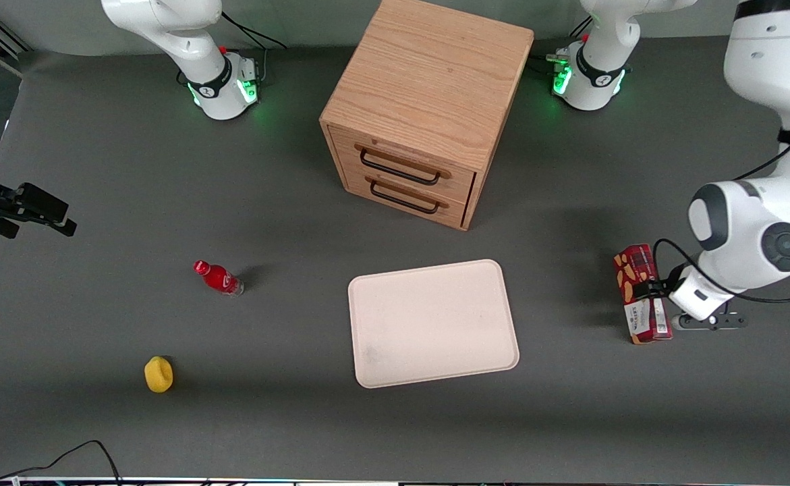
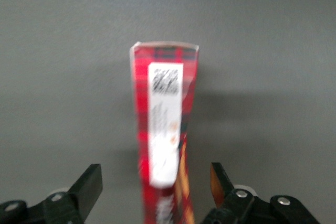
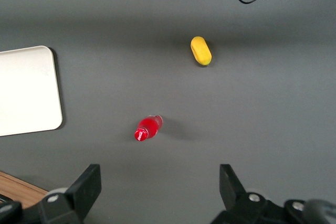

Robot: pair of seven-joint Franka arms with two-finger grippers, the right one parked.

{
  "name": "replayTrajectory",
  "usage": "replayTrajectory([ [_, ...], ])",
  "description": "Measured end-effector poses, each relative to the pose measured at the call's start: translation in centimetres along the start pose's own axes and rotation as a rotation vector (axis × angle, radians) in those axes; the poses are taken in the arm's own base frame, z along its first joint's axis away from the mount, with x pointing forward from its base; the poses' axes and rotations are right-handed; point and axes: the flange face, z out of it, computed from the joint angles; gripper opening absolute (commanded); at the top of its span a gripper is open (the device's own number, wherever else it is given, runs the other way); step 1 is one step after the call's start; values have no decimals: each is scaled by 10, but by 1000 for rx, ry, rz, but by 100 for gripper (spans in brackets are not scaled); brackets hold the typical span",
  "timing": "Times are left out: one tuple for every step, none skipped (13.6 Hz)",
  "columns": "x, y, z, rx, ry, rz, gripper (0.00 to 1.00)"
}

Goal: Place red cookie box on tray
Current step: 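Close the left gripper around the red cookie box and lift it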

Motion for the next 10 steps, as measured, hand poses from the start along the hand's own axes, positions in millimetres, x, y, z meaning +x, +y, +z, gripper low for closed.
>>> replayTrajectory([
  [-2, 10, 9, -1, 7, -10, 0],
  [-3, 17, 15, -1, 3, -9, 0],
  [-3, 19, 15, 0, 3, -3, 0],
  [-3, 18, 13, 0, 6, 6, 0],
  [-2, 16, 10, 2, 6, 13, 0],
  [0, 15, 6, 2, -4, 17, 0],
  [4, 19, -5, -1, -32, 20, 0],
  [11, 30, -23, -7, -72, 18, 0],
  [20, 51, -51, -11, -104, -8, 0],
  [29, 86, -86, -12, -110, -46, 0],
])
